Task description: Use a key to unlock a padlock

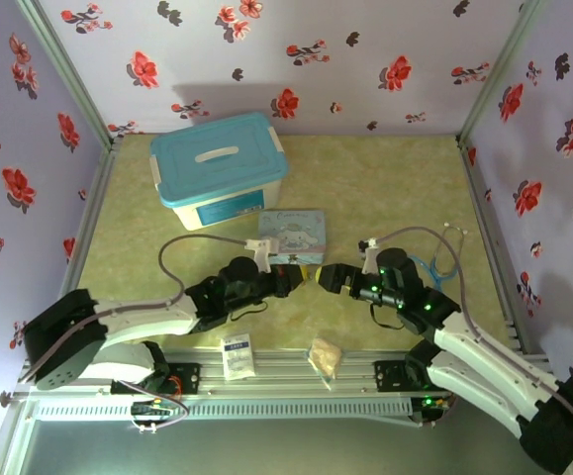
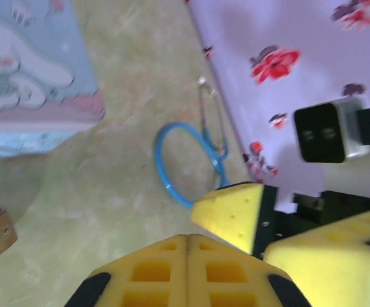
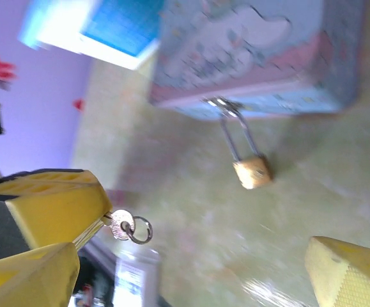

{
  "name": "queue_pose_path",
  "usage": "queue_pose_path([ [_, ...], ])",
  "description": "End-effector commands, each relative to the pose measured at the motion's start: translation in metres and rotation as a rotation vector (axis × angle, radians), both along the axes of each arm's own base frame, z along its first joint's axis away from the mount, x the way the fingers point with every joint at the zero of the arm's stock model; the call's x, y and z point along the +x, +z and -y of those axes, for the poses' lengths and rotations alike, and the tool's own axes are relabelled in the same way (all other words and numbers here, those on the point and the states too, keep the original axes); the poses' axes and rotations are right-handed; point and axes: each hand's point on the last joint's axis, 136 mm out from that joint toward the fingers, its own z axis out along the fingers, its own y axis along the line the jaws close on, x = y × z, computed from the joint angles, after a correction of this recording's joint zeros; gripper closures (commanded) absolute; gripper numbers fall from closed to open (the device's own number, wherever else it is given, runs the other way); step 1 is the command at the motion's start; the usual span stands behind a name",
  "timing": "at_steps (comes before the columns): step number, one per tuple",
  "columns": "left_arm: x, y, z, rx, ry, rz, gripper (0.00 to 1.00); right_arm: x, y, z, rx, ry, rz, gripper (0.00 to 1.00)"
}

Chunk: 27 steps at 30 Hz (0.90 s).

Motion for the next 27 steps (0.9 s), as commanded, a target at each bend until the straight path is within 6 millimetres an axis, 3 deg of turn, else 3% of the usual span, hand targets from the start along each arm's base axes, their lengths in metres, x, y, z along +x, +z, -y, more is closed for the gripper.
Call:
queue_pose_path([
  [1,-0.004,0.009,-0.012,-0.011,-0.051,0.042,1.00,-0.005,0.026,-0.018,0.198,0.091,0.045,0.10],
  [8,-0.007,0.041,-0.018,-0.147,-0.074,0.067,1.00,0.001,0.063,-0.030,0.403,0.120,0.153,0.18],
  [20,-0.007,0.061,-0.007,-0.266,-0.106,0.050,1.00,-0.004,0.076,-0.038,0.434,0.186,0.207,0.33],
  [27,-0.007,0.067,-0.003,-0.303,-0.122,0.049,1.00,-0.011,0.081,-0.044,0.455,0.230,0.224,0.51],
])
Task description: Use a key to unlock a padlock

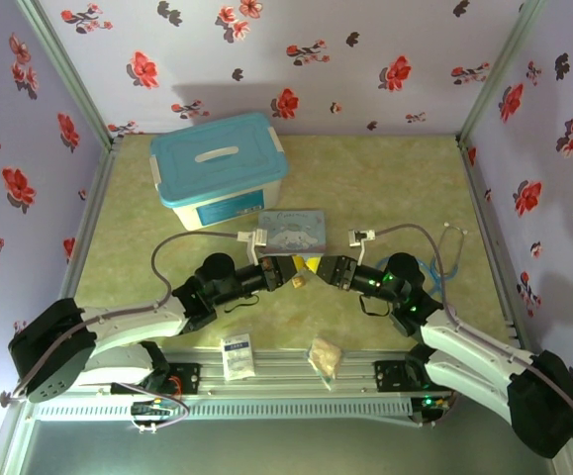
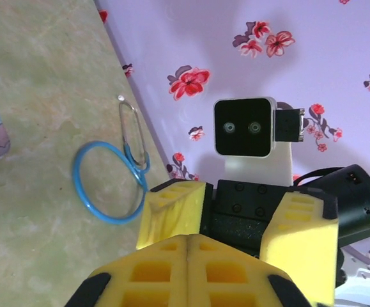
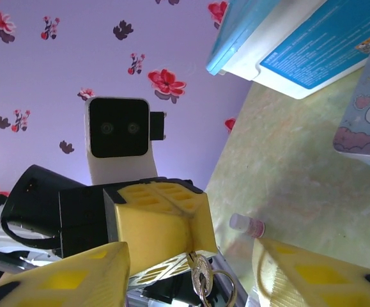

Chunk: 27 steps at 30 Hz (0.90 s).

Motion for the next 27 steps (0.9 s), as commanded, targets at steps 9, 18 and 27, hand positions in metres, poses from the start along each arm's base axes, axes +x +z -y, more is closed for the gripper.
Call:
queue_pose_path([
  [9,0.000,0.023,0.002,-0.056,-0.017,0.047,1.00,-0.015,0.008,-0.005,0.016,0.070,0.048,0.60],
  [18,0.001,0.025,0.003,-0.057,-0.018,0.052,1.00,-0.017,0.002,-0.005,0.008,0.074,0.046,0.70],
  [27,0.000,0.024,0.002,-0.001,-0.027,0.080,1.00,-0.017,0.002,-0.004,0.010,0.068,0.054,0.87],
])
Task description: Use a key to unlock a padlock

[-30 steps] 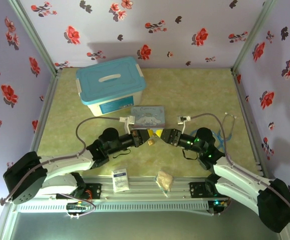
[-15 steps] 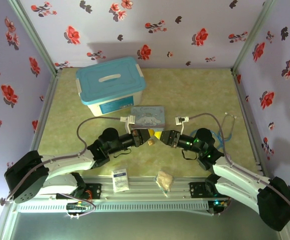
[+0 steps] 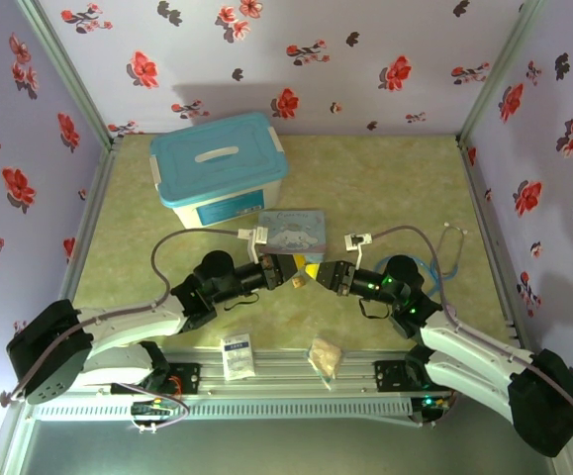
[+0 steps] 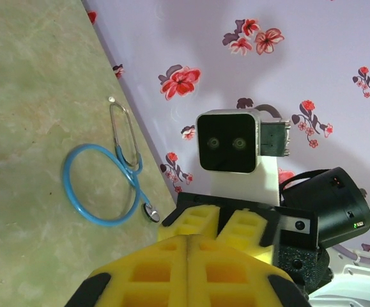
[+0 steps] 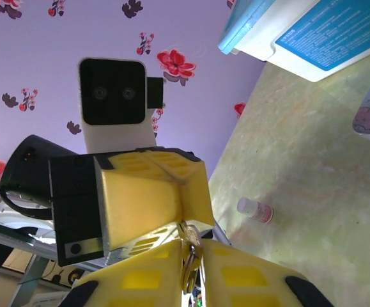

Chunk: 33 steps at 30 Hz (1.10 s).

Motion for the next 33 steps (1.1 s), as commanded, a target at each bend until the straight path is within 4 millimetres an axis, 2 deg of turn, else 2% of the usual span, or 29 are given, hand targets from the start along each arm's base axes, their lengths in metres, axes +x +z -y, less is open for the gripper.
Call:
queue_pose_path([
  [1,0.000,0.012,0.001,-0.004,-0.016,0.048,1.00,-0.004,0.006,0.000,0.014,0.014,0.042,0.88],
  [8,0.001,0.004,0.002,-0.008,-0.020,0.018,1.00,-0.005,0.004,0.001,0.009,0.008,0.042,0.91],
  [14,0.001,0.003,0.002,-0.018,-0.026,0.011,1.00,-0.003,0.001,0.005,-0.028,-0.018,0.048,0.78],
  [33,0.000,-0.002,0.002,-0.042,-0.032,-0.011,1.00,0.003,0.012,0.002,0.008,-0.025,0.077,0.81],
])
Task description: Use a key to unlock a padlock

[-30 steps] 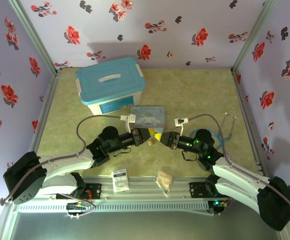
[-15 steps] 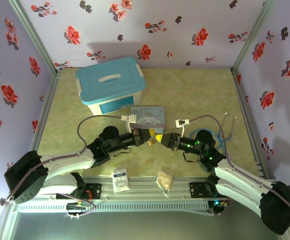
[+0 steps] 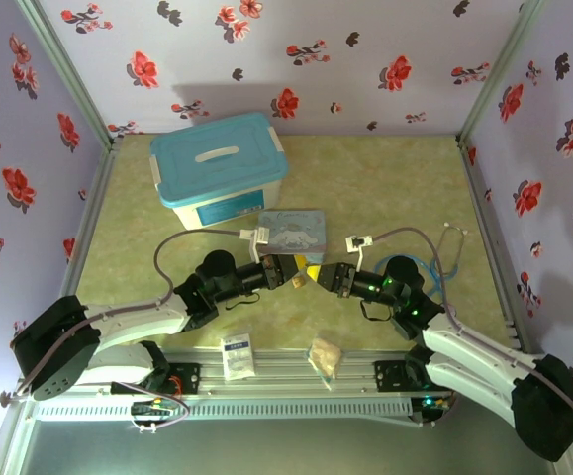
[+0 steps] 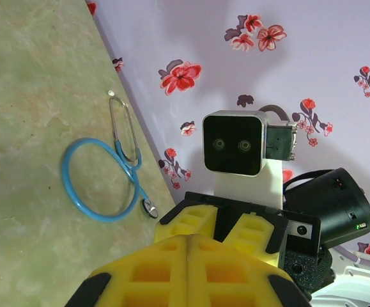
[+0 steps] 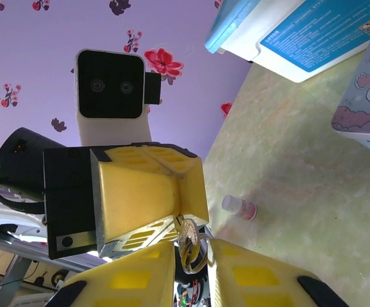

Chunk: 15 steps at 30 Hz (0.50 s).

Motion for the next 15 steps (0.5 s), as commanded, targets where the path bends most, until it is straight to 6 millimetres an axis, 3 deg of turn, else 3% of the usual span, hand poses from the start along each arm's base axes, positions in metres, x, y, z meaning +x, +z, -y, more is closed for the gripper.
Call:
queue_pose_path([
  [1,-0.0020,0.0064,-0.0006,-0.035,-0.015,0.018,1.00,0.0026,0.0193,-0.0015,0.046,-0.004,0.062,0.83],
  [15,-0.0006,0.0004,-0.0004,-0.029,-0.010,0.004,1.00,0.0027,0.0143,0.0007,0.042,-0.008,0.049,0.96],
])
